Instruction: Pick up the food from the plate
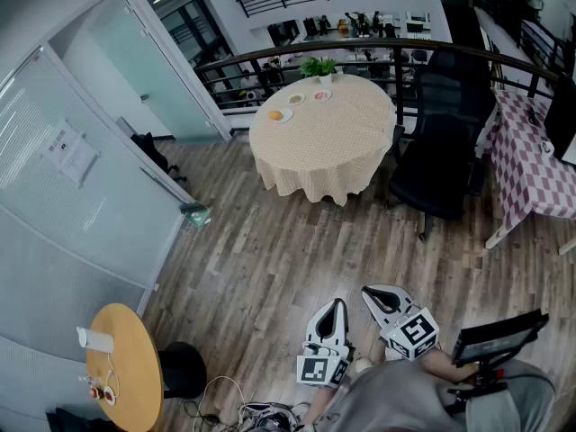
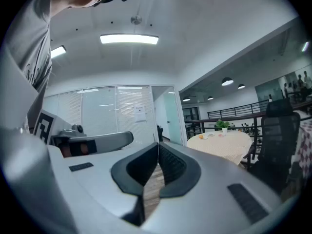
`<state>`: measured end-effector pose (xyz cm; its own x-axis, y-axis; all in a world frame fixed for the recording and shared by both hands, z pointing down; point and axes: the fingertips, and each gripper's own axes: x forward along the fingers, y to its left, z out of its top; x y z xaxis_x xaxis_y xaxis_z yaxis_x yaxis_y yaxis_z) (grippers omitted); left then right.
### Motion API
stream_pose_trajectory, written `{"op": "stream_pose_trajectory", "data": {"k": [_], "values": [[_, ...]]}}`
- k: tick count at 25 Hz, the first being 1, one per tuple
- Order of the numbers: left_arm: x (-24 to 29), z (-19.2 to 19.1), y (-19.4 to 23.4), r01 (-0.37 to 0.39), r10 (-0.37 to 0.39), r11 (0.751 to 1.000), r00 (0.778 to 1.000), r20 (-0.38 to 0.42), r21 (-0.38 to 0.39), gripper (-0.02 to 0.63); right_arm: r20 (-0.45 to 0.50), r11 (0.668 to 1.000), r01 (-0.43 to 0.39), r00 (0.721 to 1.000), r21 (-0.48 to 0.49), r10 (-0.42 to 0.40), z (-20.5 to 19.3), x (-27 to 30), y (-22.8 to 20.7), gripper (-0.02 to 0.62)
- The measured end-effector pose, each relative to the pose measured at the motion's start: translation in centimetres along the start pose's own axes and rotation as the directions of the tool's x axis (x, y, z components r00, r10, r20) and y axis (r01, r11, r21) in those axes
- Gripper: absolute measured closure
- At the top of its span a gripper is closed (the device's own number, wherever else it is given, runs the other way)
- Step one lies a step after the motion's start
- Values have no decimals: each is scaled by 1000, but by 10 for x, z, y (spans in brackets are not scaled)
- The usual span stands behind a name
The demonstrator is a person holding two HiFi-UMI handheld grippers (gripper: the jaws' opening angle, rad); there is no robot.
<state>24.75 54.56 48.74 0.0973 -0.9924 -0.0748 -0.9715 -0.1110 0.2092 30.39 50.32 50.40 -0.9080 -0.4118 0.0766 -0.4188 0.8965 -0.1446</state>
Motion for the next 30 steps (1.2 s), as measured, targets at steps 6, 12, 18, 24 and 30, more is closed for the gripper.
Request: {"op": "stream_pose_trajectory", "data": {"k": [6,12,18,24,30], "values": [[1,8,-25,5,-5,999,1000,14,42,595,-9,1000,-9,1000,-26,9,-2,-30,-5,580],[5,-3,-56,-4,4,1000,1000,17,13,595,13,1000,15,1000,-25,-15,2,-62,-35,580],[8,-11,-88,-68,67,997,997,31,26,595,-29,994,-2,1000,-108,-1,-19,-78,-65,580],[-2,2,-89,-177,174,981,984,37,84,595,-40,996,-58,998,-68,56,-19,-85,-71,580],[1,8,-91,-217,214,969,976,40,114,595,-46,997,-63,997,-37,61,-14,-84,-87,580]]}}
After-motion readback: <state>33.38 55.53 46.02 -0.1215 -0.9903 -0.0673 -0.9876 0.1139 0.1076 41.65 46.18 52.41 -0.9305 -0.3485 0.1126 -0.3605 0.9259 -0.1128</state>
